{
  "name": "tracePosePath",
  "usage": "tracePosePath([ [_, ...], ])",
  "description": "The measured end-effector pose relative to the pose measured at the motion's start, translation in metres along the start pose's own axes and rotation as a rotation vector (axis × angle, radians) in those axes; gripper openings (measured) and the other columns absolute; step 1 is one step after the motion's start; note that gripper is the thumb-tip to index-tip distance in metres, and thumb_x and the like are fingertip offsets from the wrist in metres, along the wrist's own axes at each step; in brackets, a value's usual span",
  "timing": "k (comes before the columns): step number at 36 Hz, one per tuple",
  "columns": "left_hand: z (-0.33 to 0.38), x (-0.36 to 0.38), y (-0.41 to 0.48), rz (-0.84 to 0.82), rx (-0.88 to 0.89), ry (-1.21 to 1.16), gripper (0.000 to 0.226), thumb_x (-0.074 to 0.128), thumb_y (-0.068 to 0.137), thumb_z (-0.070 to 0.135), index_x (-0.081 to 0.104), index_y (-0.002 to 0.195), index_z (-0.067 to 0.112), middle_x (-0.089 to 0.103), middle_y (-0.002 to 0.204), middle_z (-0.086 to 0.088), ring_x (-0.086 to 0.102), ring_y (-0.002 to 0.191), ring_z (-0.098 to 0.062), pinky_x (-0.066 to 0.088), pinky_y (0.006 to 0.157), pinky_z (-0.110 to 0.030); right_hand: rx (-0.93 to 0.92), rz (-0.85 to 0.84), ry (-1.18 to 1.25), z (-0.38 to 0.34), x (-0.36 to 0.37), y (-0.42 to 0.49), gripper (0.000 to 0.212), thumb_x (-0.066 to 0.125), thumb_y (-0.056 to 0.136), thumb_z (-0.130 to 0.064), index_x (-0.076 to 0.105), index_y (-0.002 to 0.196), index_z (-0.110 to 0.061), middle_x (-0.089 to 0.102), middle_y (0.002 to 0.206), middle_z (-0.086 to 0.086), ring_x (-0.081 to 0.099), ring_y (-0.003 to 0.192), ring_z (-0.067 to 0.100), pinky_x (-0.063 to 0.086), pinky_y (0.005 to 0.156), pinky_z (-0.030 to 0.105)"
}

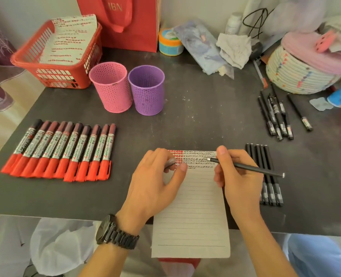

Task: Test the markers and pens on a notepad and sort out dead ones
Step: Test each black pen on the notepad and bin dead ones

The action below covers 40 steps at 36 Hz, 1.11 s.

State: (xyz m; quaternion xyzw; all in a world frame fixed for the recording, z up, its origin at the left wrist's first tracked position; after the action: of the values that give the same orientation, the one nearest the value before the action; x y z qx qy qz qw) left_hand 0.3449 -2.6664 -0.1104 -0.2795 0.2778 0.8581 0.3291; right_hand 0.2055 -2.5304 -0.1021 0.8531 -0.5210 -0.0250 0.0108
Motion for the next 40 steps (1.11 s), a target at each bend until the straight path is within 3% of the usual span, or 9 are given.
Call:
tracePosePath([
  [3, -0.005, -0.005, -0.006, -0.009, -0.043, -0.09, 0.018, 0.038, 0.102, 0.047, 0.047, 0.091, 0.036, 0.052, 0.089, 0.016, 0.054, 0.084, -0.013, 0.038, 0.07, -0.016, 0.11, -0.065, 0.167, -0.001, -0.002, -0.015, 0.023, 0.066, 0.09, -0.035, 0.072, 0.088, -0.013, 0.069, 0.071, 0.012, 0.06, 0.053, 0.019, 0.046, 0.046, 0.024],
  [6, -0.008, -0.009, -0.017, -0.033, -0.082, -0.107, 0.025, 0.032, 0.104, 0.05, 0.054, 0.112, 0.041, 0.059, 0.106, 0.021, 0.059, 0.102, -0.004, 0.041, 0.08, -0.011, 0.237, -0.147, 0.334, 0.001, -0.003, -0.031, 0.025, 0.063, 0.085, -0.029, 0.075, 0.094, -0.009, 0.072, 0.083, 0.019, 0.06, 0.056, 0.022, 0.048, 0.049, 0.026],
  [11, -0.003, -0.017, -0.037, -0.06, -0.13, -0.169, 0.033, 0.034, 0.103, 0.05, 0.053, 0.129, 0.045, 0.061, 0.115, 0.027, 0.058, 0.109, 0.004, 0.039, 0.086, -0.007, 0.352, -0.18, 0.424, 0.004, -0.007, -0.055, 0.019, 0.062, 0.08, -0.024, 0.077, 0.086, -0.013, 0.072, 0.082, 0.023, 0.058, 0.052, 0.02, 0.047, 0.046, 0.025],
  [16, 0.005, -0.029, -0.055, -0.026, -0.175, -0.211, 0.032, 0.038, 0.102, 0.044, 0.052, 0.13, 0.048, 0.061, 0.12, 0.033, 0.057, 0.112, 0.007, 0.037, 0.087, -0.004, 0.39, -0.183, 0.427, 0.002, -0.012, -0.073, 0.015, 0.067, 0.074, -0.03, 0.076, 0.078, -0.018, 0.072, 0.079, 0.025, 0.056, 0.048, 0.018, 0.046, 0.043, 0.024],
  [20, 0.009, -0.03, -0.068, -0.039, -0.191, -0.237, 0.041, 0.038, 0.102, 0.034, 0.049, 0.141, 0.042, 0.058, 0.097, 0.015, 0.059, 0.096, -0.011, 0.041, 0.081, -0.012, 0.391, -0.166, 0.408, 0.002, -0.018, -0.082, 0.02, 0.073, 0.069, -0.036, 0.077, 0.077, -0.018, 0.072, 0.076, 0.023, 0.056, 0.049, 0.018, 0.046, 0.044, 0.023],
  [23, 0.013, -0.026, -0.076, -0.076, -0.179, -0.227, 0.047, 0.038, 0.102, 0.031, 0.042, 0.149, 0.035, 0.051, 0.092, 0.012, 0.057, 0.089, -0.014, 0.042, 0.079, -0.014, 0.385, -0.148, 0.372, 0.003, -0.022, -0.087, 0.023, 0.074, 0.07, -0.038, 0.077, 0.077, -0.016, 0.071, 0.072, 0.02, 0.057, 0.05, 0.017, 0.046, 0.045, 0.022],
  [26, 0.016, -0.022, -0.081, -0.11, -0.176, -0.218, 0.04, 0.035, 0.105, 0.038, 0.039, 0.145, 0.043, 0.058, 0.094, 0.017, 0.059, 0.089, -0.007, 0.04, 0.078, -0.008, 0.383, -0.134, 0.349, 0.004, -0.024, -0.091, 0.024, 0.074, 0.071, -0.039, 0.076, 0.075, -0.016, 0.071, 0.071, 0.019, 0.056, 0.051, 0.016, 0.046, 0.045, 0.022],
  [32, 0.016, -0.018, -0.084, -0.108, -0.165, -0.229, 0.015, 0.045, 0.097, 0.05, 0.048, 0.111, 0.047, 0.068, 0.1, 0.023, 0.058, 0.079, 0.004, 0.039, 0.07, -0.007, 0.364, -0.134, 0.332, 0.0, -0.025, -0.094, 0.024, 0.075, 0.07, -0.039, 0.075, 0.073, -0.016, 0.07, 0.068, 0.018, 0.057, 0.051, 0.016, 0.045, 0.045, 0.022],
  [40, 0.019, -0.022, -0.079, -0.068, -0.138, -0.165, 0.016, 0.054, 0.096, 0.05, 0.058, 0.111, 0.047, 0.064, 0.106, 0.027, 0.058, 0.085, -0.005, 0.039, 0.071, -0.005, 0.346, -0.146, 0.319, -0.003, -0.024, -0.093, 0.023, 0.074, 0.07, -0.038, 0.073, 0.072, -0.016, 0.069, 0.067, 0.018, 0.057, 0.051, 0.017, 0.046, 0.045, 0.023],
])
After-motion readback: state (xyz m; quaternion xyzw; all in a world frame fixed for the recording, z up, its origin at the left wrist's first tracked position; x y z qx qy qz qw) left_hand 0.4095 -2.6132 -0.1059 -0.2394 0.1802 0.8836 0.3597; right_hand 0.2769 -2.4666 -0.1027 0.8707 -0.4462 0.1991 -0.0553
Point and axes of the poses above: each hand's wrist, its own y-axis towards the middle knuckle, its own x-axis out of the palm, z = x × y, the point moved 6 cm from there along y, towards the middle knuckle
